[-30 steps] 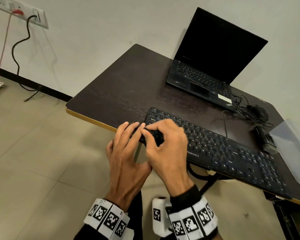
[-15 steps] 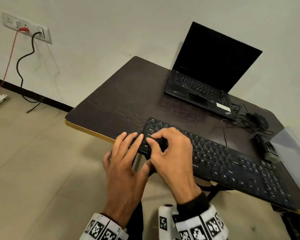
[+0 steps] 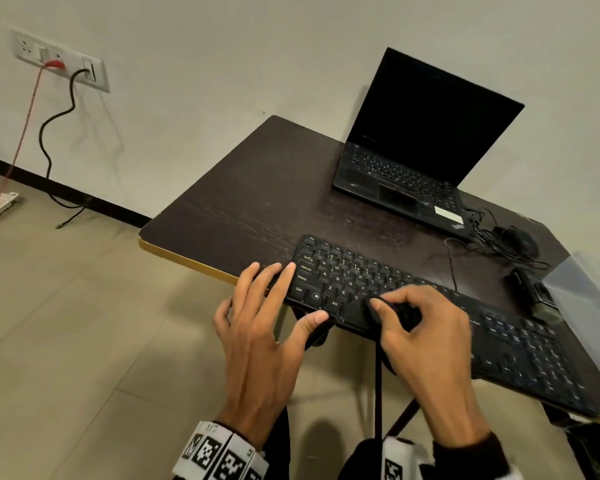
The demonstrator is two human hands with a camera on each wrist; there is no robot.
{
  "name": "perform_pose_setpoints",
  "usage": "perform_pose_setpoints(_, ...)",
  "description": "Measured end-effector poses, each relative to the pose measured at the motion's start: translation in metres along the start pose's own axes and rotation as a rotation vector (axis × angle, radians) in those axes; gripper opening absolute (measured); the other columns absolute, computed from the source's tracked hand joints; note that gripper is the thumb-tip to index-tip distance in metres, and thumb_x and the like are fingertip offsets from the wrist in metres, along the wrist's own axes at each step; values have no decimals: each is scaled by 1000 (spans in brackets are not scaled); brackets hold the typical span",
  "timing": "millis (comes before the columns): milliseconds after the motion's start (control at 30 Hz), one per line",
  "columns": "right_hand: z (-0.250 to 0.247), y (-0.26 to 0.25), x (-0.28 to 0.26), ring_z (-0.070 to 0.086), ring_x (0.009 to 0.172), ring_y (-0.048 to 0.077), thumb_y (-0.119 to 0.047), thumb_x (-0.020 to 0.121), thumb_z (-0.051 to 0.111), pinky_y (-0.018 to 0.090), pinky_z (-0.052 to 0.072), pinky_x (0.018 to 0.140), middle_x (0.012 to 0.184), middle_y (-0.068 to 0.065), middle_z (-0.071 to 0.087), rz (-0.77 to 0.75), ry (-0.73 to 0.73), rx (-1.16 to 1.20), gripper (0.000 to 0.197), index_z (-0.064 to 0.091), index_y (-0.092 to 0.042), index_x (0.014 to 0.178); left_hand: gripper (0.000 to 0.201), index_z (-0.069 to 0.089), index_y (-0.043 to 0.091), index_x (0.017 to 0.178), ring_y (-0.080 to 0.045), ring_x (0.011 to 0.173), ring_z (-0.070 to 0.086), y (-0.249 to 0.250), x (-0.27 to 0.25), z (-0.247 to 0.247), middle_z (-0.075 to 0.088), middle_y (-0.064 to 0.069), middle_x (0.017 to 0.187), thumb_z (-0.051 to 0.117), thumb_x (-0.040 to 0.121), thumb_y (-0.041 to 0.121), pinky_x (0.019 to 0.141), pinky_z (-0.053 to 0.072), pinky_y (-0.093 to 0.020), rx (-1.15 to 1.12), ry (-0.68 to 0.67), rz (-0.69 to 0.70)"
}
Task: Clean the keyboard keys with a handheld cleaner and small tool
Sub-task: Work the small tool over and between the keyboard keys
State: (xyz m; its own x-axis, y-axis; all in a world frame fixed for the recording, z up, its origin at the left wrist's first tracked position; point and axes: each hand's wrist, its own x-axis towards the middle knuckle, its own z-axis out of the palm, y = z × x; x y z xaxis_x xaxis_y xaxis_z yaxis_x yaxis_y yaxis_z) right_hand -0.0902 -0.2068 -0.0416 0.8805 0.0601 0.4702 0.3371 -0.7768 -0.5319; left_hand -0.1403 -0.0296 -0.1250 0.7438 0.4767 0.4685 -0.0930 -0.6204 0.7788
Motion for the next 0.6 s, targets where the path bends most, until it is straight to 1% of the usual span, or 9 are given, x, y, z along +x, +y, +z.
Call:
perform_pose_setpoints(67, 19, -19, 2, 66, 78, 2, -17, 83, 88, 22, 51, 74, 81, -15, 70, -49, -13, 87, 17, 77, -28, 77, 66, 53, 37, 151, -8, 157, 24, 0, -2, 1, 47, 17, 157, 63, 91, 62, 111, 32, -54, 8, -19, 0)
perform_pose_setpoints(133, 42, -44, 5, 66, 80, 3, -21, 86, 85, 26, 53, 79, 83, -17, 69, -100, -72, 165, 11, 77, -26, 80, 62, 54, 39, 149, -7, 157, 24, -1, -1, 0, 47, 18, 158, 57, 91, 58, 110, 33, -56, 15, -34, 8)
perform_pose_setpoints(233, 64, -70, 9, 64, 82, 5, -25, 88, 78, 37, 55, 85, 86, -17, 66, -175, -167, 166, 9, 74, -29, 82, 63, 58, 34, 146, -6, 156, 26, -4, 0, -3, 49, 19, 157, 53, 86, 52, 108, 34, -57, 24, -35, 16)
perform_pose_setpoints(267, 62, -70, 11, 64, 82, 6, -25, 88, 79, 37, 54, 86, 86, -17, 65, -191, -180, 148, 9, 73, -29, 82, 63, 59, 33, 145, -6, 156, 28, -4, 0, -5, 49, 20, 156, 53, 85, 52, 108, 34, -56, 24, -32, 20)
perform_pose_setpoints(300, 58, -65, 13, 64, 82, 5, -25, 87, 80, 34, 54, 86, 86, -18, 66, -193, -171, 129, 10, 73, -29, 81, 64, 59, 33, 145, -6, 155, 29, -5, 1, -6, 50, 20, 155, 54, 86, 55, 108, 33, -54, 28, -31, 22)
perform_pose_setpoints(367, 37, -43, 15, 65, 82, 4, -22, 84, 86, 21, 50, 81, 84, -18, 68, -138, -102, 64, 14, 75, -29, 80, 66, 60, 34, 144, -5, 155, 30, -2, 2, -6, 50, 22, 154, 57, 87, 66, 109, 32, -51, 35, -26, 16)
perform_pose_setpoints(400, 26, -31, 16, 65, 80, 4, -20, 83, 87, 20, 47, 77, 84, -17, 69, -83, -70, 29, 15, 75, -28, 78, 67, 60, 35, 144, -5, 154, 30, -2, 3, -5, 51, 22, 154, 58, 87, 70, 110, 32, -51, 34, -17, 10)
perform_pose_setpoints(500, 7, -10, 15, 65, 78, 5, -18, 84, 88, 29, 47, 74, 82, -16, 71, 46, -23, -10, 21, 74, -31, 74, 68, 60, 34, 144, -7, 155, 29, -1, 1, -2, 50, 23, 154, 60, 87, 71, 112, 33, -56, -10, 10, 9)
perform_pose_setpoints(600, 31, -28, 17, 66, 79, 5, -19, 85, 86, 31, 53, 77, 82, -15, 71, -31, -24, 74, 15, 76, -27, 77, 65, 58, 34, 147, -8, 157, 27, -1, -2, 0, 47, 21, 157, 59, 90, 66, 113, 32, -56, -44, 14, 5)
